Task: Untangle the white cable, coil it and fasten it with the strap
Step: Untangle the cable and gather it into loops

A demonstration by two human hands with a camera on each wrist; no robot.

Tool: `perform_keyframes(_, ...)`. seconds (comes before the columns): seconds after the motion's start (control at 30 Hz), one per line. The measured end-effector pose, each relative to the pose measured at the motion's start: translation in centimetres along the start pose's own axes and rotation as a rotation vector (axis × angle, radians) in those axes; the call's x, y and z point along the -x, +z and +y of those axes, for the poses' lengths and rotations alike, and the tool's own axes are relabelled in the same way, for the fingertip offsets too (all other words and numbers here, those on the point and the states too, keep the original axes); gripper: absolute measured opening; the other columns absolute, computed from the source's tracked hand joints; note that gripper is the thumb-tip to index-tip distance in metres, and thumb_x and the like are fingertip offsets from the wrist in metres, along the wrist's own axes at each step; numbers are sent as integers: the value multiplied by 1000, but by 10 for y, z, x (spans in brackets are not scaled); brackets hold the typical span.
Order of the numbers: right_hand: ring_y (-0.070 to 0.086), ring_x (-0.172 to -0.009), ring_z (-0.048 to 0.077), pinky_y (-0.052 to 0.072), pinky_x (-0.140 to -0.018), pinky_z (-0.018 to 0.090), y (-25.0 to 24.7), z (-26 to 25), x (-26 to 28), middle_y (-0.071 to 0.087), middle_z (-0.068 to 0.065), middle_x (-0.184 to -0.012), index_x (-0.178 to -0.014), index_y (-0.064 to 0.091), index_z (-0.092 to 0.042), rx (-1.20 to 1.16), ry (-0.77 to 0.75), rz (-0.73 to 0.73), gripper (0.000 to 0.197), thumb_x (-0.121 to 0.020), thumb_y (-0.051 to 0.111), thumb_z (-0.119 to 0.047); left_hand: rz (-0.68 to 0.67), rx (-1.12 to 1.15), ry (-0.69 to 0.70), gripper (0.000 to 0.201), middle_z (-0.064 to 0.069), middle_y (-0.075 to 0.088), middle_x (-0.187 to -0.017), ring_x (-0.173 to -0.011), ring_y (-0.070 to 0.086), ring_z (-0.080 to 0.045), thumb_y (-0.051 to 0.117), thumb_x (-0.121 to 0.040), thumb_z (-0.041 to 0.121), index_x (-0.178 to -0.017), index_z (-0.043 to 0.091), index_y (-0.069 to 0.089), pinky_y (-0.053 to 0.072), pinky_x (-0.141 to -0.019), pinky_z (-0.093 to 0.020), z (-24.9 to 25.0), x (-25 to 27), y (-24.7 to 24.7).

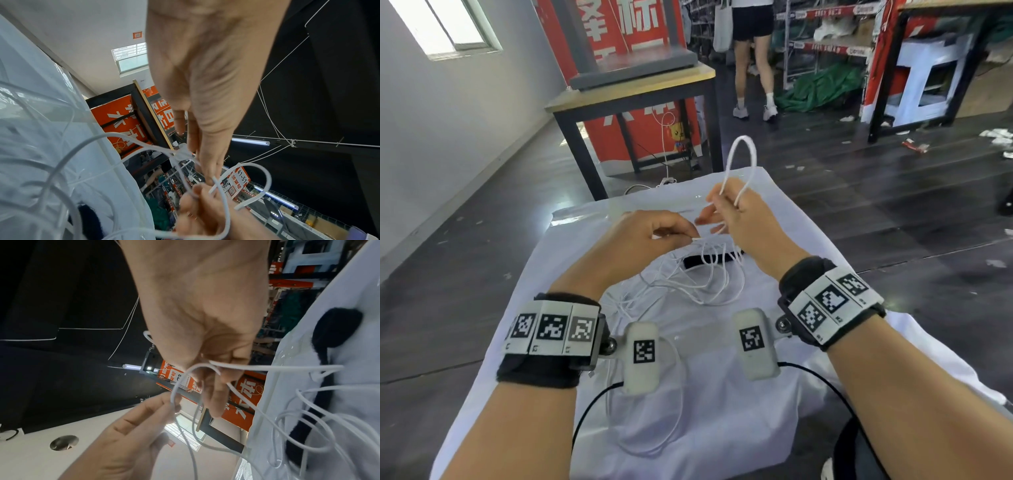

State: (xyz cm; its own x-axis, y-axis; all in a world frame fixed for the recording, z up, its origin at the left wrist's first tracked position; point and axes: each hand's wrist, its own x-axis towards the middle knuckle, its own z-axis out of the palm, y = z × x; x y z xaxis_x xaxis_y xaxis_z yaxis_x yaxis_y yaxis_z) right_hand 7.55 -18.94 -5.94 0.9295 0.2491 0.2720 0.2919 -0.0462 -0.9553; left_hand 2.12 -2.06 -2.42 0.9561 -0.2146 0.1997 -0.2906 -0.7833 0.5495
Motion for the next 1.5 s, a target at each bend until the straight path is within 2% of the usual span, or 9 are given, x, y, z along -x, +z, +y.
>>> perform_keyframes(0.17, 61, -50, 10, 39, -45, 9, -2, -2, 4, 67, 4, -73, -85, 57, -11, 234, 183, -182, 19, -98, 43, -11, 238, -76, 57, 10, 11, 53, -90, -81, 51, -3, 62, -91, 28, -93, 32, 70, 38, -74, -13, -12, -5, -4)
perform_keyframes(0.33, 56, -55, 4, 39, -54, 17, -4, -12, 8, 66, -1, -70, -78, 70, -13, 175, 302, -316, 42, -98, 46, -41, 420, -25, 8, 13, 15, 48, -84, -73, 62, -6, 57, -95, 17, -98, 15, 69, 48, -69, -9, -19, -8, 7)
perform_keyframes(0.43, 54, -54, 2, 40, -53, 15, -3, -10, 10, 65, -1, -70, -83, 72, -10, 98, 270, -383, 34, -96, 53, -35, 360, 119, -81, 12, 8, 62, -92, -76, 66, 1, 53, -97, 20, -104, 17, 63, 49, -69, -8, -14, -8, 13)
perform_keyframes(0.67, 45, -50, 6, 38, -45, 14, -11, 1, -1, 55, -2, -61, -76, 61, -12, -254, 279, 34, 21, -95, 58, -21, -55, 370, -158, 22, 3, 69, -75, -55, 57, -7, 61, -92, 23, -114, 23, 62, 46, -56, -14, 0, -2, 6)
perform_keyframes(0.93, 51, -43, 9, 30, -36, 14, -15, 26, -7, 55, 6, -74, -96, 47, -13, -273, 458, 280, 20, -98, 30, -2, 547, 900, -380, 19, 3, 53, -70, -46, 44, -2, 47, -100, 15, -92, 11, 63, 31, -41, -13, -31, -5, -6)
perform_keyframes(1.07, 60, -82, 23, 45, -61, 21, -24, 49, -10, 60, 11, -103, -101, 61, -10, 16, 419, 274, 40, -87, 29, 10, 684, 1208, -438, 19, 6, 54, -57, -39, 34, -3, 44, -101, 13, -87, 11, 57, 23, -35, -14, -39, -3, -13)
perform_keyframes(1.3, 42, -117, 28, 39, -97, 39, -10, 27, -15, 47, 9, -129, -111, 63, -23, 585, 205, 167, 43, -83, 42, 3, 618, 1205, -477, 19, 2, 54, -64, -39, 34, -3, 47, -100, 12, -86, 11, 59, 23, -34, -14, -37, -3, -11)
perform_keyframes(1.4, 51, -110, 20, 38, -92, 25, 8, 4, -19, 55, 5, -124, -114, 64, -16, 593, -35, 26, 32, -85, 56, -5, 579, 1188, -460, 16, 1, 54, -67, -42, 36, -5, 49, -99, 15, -89, 11, 61, 25, -37, -14, -32, -3, -10)
perform_keyframes(1.5, 52, -106, 13, 40, -86, 21, 27, -9, -15, 54, 0, -131, -136, 47, -17, 527, -39, -262, 56, -85, 68, -18, 523, 1239, -398, 17, 1, 53, -68, -42, 36, -4, 48, -100, 15, -93, 10, 63, 25, -38, -14, -26, -3, -13)
